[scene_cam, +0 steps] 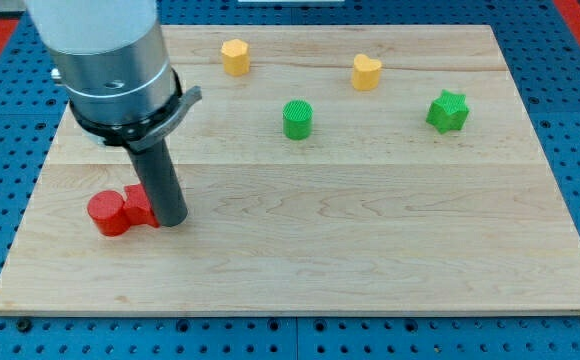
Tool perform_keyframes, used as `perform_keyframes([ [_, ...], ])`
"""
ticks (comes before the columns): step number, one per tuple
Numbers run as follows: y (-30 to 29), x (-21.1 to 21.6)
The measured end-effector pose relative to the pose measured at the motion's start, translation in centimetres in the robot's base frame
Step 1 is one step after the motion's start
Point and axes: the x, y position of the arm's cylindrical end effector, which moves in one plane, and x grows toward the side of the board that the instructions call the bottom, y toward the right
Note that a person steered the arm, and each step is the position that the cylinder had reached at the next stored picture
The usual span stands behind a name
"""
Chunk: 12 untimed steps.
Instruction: Place your hand on the bottom side of the green circle
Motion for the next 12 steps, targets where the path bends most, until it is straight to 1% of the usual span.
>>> perform_keyframes([
  [3,1.7,0.0],
  [6,2.2,0.0],
  [7,5.5,0.1],
  [8,7.4,0.1],
  [10,14.6,1.4],
  [12,18.1,1.3],
])
